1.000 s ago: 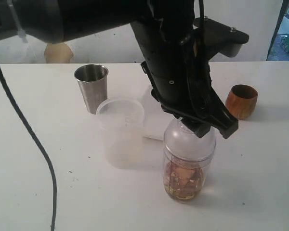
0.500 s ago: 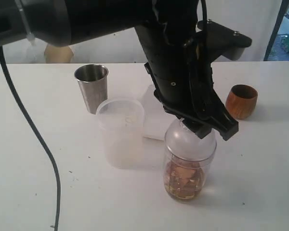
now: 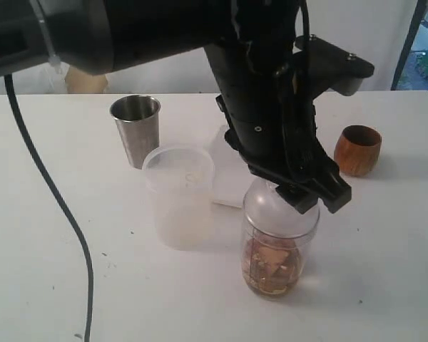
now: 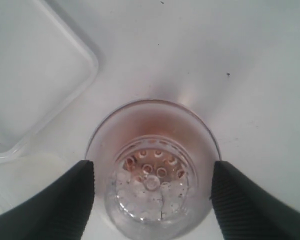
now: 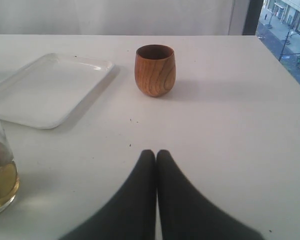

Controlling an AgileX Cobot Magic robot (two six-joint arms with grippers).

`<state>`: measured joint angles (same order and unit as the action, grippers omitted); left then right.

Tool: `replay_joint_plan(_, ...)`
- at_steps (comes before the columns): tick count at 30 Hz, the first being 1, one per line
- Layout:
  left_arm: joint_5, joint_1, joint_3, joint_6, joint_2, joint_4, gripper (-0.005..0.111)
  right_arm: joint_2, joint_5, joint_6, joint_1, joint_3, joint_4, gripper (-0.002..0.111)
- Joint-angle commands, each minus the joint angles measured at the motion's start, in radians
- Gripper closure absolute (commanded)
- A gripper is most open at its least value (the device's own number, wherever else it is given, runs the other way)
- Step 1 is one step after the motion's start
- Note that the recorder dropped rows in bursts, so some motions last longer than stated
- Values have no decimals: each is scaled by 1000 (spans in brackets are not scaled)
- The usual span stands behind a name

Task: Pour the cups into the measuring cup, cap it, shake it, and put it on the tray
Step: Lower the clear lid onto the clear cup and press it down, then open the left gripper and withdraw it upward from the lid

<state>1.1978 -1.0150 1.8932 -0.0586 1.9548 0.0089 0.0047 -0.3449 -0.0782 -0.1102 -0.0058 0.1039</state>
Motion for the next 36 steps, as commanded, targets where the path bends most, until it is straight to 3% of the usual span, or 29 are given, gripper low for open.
replay_joint_plan(1,-64,-4,-6,-12,-35,10,43,-5,5,-5,2,6,-1,108)
replay_joint_plan(6,-89,-4,-6,-21,-83,17,43,-5,5,-5,2,6,-1,108)
replay_joint_plan(8,-80,-4,-6,-4,-126,34,49,-5,5,-5,2,6,-1,108)
replay_joint_plan(14,-86,-4,-45,-27,-224,33,107,-5,5,-5,2,6,-1,108)
replay_joint_plan(18,-299,-4,-176,-90,-254,-49,107,-5,5,-5,2,6,-1,108)
replay_joint_plan(25,-525,-4,-389,-130,-254,-86,107,-5,5,-5,2,6,-1,108)
replay_joint_plan(36,-602,-4,-478,-152,-252,-86,107,-5,5,-5,2,6,-1,108)
